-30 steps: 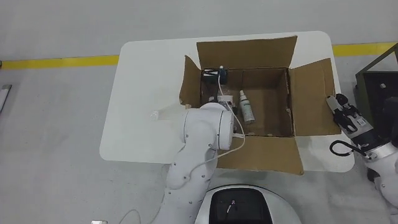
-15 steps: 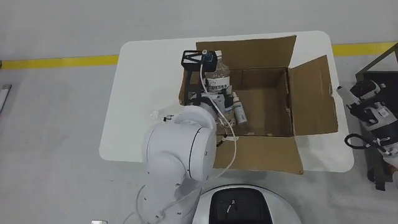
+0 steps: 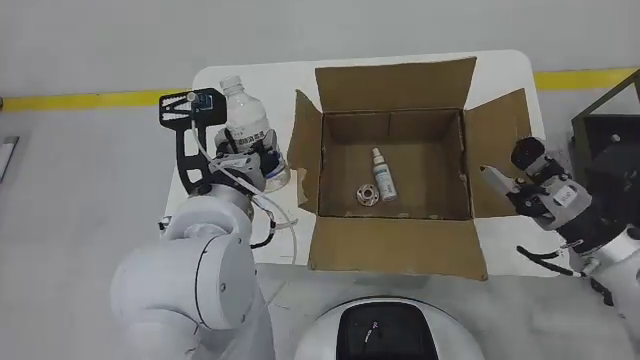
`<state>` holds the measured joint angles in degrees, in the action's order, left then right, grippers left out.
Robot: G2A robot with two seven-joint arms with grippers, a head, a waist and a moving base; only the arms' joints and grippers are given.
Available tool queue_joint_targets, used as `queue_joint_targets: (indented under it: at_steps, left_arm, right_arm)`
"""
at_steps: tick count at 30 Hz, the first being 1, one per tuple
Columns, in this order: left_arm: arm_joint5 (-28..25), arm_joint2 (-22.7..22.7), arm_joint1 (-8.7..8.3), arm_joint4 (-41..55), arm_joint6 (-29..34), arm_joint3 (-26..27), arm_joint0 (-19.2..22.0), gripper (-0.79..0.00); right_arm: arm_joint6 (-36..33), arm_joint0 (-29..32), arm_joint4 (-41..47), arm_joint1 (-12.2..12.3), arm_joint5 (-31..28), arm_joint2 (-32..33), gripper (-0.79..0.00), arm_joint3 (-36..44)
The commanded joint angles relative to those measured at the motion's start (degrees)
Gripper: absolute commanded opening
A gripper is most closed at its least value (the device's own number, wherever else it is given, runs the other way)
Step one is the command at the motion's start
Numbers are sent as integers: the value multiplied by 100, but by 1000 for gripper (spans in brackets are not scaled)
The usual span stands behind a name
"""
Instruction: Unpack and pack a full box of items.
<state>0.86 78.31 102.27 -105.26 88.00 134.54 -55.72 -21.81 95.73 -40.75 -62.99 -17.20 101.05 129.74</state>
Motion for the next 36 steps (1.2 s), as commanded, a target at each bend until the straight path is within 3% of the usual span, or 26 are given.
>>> queue_joint_targets:
  at_steps: [1, 6, 10, 14, 29, 36]
  left_arm:
    - [-173, 290, 2, -122, 0, 11, -186, -785]
    - [-671, 828, 26, -197, 0, -107, -548, -785]
    - [-566, 904, 90, 117, 0, -383, -713, -785]
    - [-537, 892, 100, 171, 0, -406, -726, -785]
    - [-537, 892, 100, 171, 0, -406, -726, -785]
    - [-537, 892, 100, 171, 0, -406, -726, -785]
  right_arm:
    - [-214, -188, -509, 5, 139, -350, -785, -72]
    - [-435, -654, -909, -30, 476, -1181, -785, -519]
    - [-630, -972, -880, -57, 766, -1469, -785, -873]
    - [-645, -1163, -766, -84, 999, -1609, -785, -1086]
    - [-729, -1209, -930, -85, 1023, -1705, -785, -1006]
    - [-2107, -2320, -1778, -181, 2373, -2616, -785, -1103]
